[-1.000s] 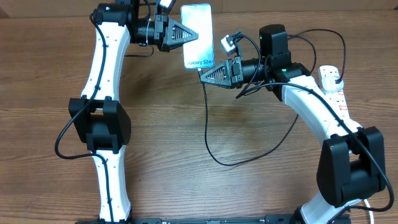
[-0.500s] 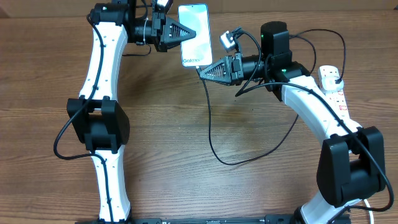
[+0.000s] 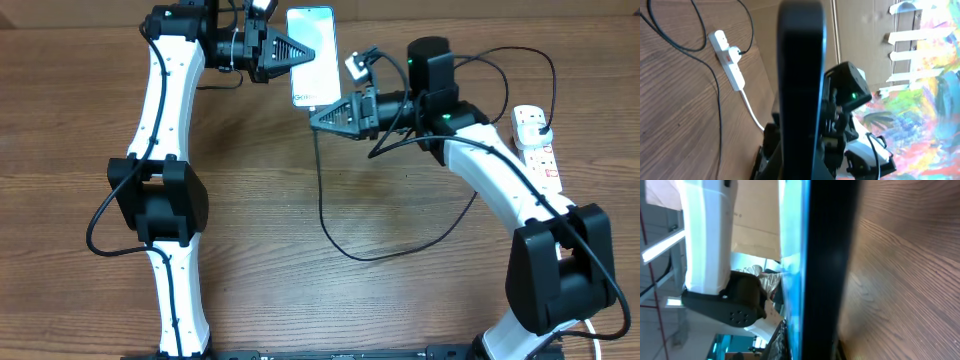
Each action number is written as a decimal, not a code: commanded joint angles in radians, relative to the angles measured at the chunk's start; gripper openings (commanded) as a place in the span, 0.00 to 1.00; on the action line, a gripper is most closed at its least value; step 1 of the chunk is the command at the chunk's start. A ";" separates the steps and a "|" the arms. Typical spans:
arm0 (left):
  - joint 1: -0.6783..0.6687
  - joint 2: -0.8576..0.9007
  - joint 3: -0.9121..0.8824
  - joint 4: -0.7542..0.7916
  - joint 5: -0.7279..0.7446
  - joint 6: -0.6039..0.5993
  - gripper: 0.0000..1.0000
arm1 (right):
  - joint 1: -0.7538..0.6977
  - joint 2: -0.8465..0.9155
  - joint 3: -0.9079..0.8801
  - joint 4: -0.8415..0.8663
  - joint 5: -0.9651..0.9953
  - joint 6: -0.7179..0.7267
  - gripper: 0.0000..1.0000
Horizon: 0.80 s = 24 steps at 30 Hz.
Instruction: Plug charger to phone and switch on socket
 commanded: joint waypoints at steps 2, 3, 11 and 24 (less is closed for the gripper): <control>-0.027 -0.044 0.012 -0.014 0.049 -0.043 0.04 | -0.002 -0.012 0.013 0.021 0.136 0.004 0.04; -0.027 -0.044 0.012 -0.014 0.049 -0.043 0.04 | -0.003 -0.012 0.013 0.020 0.136 0.003 0.04; -0.019 -0.044 0.012 0.089 0.048 -0.054 0.04 | -0.009 -0.012 0.013 0.019 0.122 0.003 0.04; 0.117 -0.044 0.012 0.132 -0.344 -0.077 0.04 | -0.037 -0.012 0.013 0.007 0.113 -0.002 0.04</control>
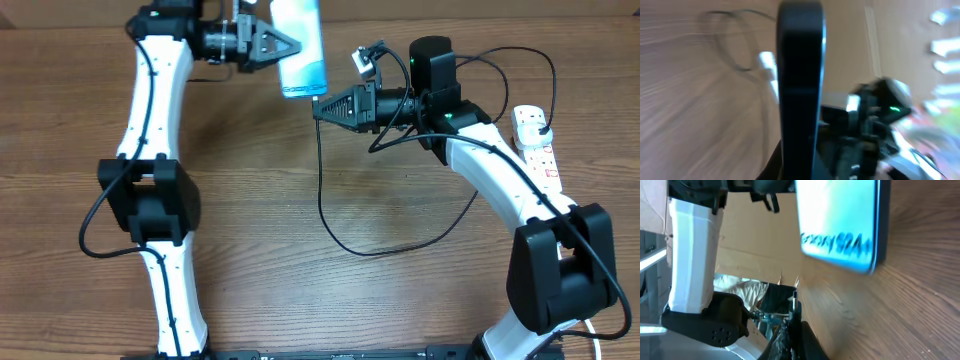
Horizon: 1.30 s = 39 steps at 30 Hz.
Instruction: Plug charger to phone and switch on socket
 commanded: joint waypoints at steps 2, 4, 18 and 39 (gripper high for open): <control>0.056 -0.044 0.012 -0.010 -0.117 -0.017 0.04 | -0.021 -0.012 0.013 0.002 0.008 -0.001 0.04; 0.061 -0.044 0.012 -0.010 -0.129 -0.016 0.04 | -0.025 -0.012 0.013 0.002 0.008 -0.005 0.04; -0.063 -0.044 0.012 -0.180 -0.639 0.082 0.04 | -0.042 -0.012 0.013 -0.420 0.192 -0.248 0.04; -0.073 -0.044 0.012 0.200 0.158 -0.035 0.04 | -0.081 -0.012 0.013 -0.235 -0.085 -0.157 0.04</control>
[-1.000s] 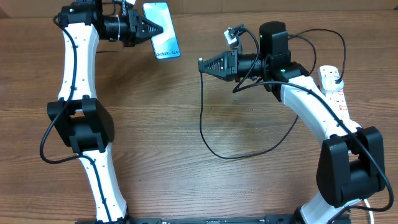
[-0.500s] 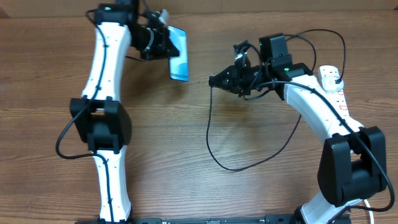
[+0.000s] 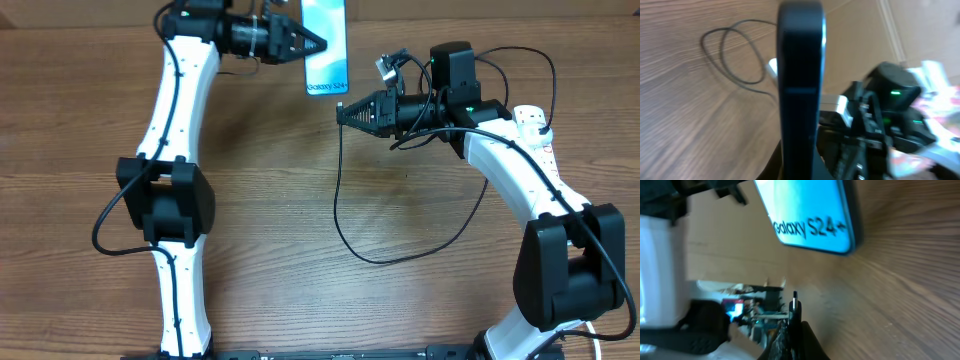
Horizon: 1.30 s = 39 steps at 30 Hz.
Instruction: Plug charger to phone and switch on socket
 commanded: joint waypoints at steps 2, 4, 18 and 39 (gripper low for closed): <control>0.041 -0.043 0.012 0.010 0.225 -0.046 0.04 | 0.001 -0.013 0.009 0.018 -0.075 0.028 0.04; 0.043 -0.043 0.012 0.027 0.280 -0.045 0.04 | 0.001 -0.013 0.009 0.021 -0.060 0.032 0.04; 0.006 -0.043 0.012 0.023 0.302 -0.054 0.04 | 0.024 -0.013 0.009 0.145 -0.073 0.111 0.04; 0.003 -0.043 0.012 0.026 0.301 -0.151 0.04 | 0.025 -0.012 0.009 0.250 -0.135 0.111 0.04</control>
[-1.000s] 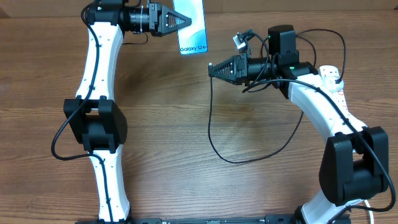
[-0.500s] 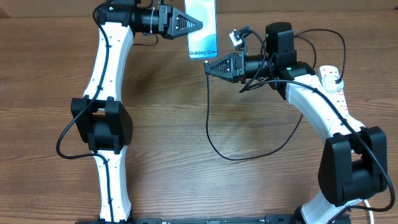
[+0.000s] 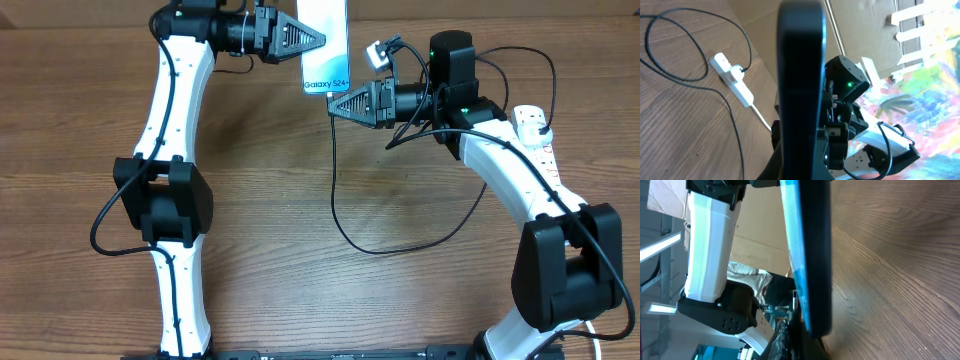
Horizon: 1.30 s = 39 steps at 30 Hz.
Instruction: Plug charger to phone and switch on socket
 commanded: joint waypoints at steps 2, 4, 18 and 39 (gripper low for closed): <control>-0.002 -0.043 0.012 0.002 0.050 -0.079 0.04 | 0.006 -0.013 0.009 -0.008 0.001 0.000 0.04; -0.002 -0.043 0.012 0.002 0.050 -0.081 0.04 | 0.006 -0.012 0.009 -0.008 0.005 0.001 0.04; -0.003 -0.043 0.012 0.002 0.050 -0.087 0.04 | 0.007 -0.012 0.009 -0.007 0.009 0.005 0.04; -0.021 -0.043 0.012 0.006 0.050 -0.087 0.04 | 0.017 -0.012 0.009 0.038 0.042 0.054 0.04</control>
